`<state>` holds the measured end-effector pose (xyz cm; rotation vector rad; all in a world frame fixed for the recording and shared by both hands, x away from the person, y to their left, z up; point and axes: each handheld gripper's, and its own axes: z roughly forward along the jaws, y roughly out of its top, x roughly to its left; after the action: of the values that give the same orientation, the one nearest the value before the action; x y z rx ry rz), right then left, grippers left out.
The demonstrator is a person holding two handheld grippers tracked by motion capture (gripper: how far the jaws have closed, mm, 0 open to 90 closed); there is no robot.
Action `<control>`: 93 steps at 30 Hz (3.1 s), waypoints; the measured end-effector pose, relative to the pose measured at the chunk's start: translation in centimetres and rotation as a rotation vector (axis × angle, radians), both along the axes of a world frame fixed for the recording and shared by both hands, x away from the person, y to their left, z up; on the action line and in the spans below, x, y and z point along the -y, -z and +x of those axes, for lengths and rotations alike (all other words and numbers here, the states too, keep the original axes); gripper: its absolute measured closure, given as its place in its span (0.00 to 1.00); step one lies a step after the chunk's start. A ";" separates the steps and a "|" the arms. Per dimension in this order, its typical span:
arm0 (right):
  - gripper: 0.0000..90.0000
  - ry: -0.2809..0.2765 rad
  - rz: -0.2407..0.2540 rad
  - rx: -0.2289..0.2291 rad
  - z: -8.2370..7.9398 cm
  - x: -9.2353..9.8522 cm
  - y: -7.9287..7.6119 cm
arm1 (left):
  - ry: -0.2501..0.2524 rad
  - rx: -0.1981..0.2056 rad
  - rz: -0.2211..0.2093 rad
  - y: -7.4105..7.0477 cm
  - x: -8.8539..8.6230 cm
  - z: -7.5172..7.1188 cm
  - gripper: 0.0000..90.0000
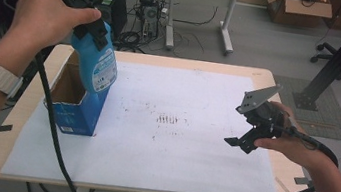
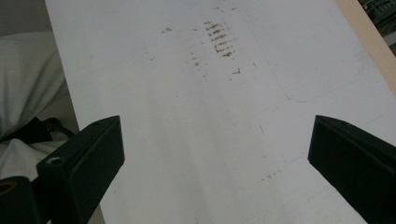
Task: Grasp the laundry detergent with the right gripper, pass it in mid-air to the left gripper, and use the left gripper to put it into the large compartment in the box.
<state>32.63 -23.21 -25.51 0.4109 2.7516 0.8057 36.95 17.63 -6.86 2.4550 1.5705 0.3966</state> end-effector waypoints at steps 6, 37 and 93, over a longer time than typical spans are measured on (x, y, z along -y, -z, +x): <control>0.04 0.011 0.003 -0.007 0.2 0.5 0.3 | -0.107 0.013 0.001 -0.5 -1.7 0.5 0.42; 0.06 0.036 0.001 -0.048 0.6 1.9 1.5 | -0.352 0.031 -0.033 4.1 -7.6 3.1 0.42; 0.06 0.050 0.007 -0.078 0.5 1.8 3.0 | -0.311 0.002 -0.002 19.4 -8.6 4.0 0.43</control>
<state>33.15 -24.96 -28.49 0.5215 2.7977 0.8038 40.97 26.20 -26.31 2.2080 1.9551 0.4440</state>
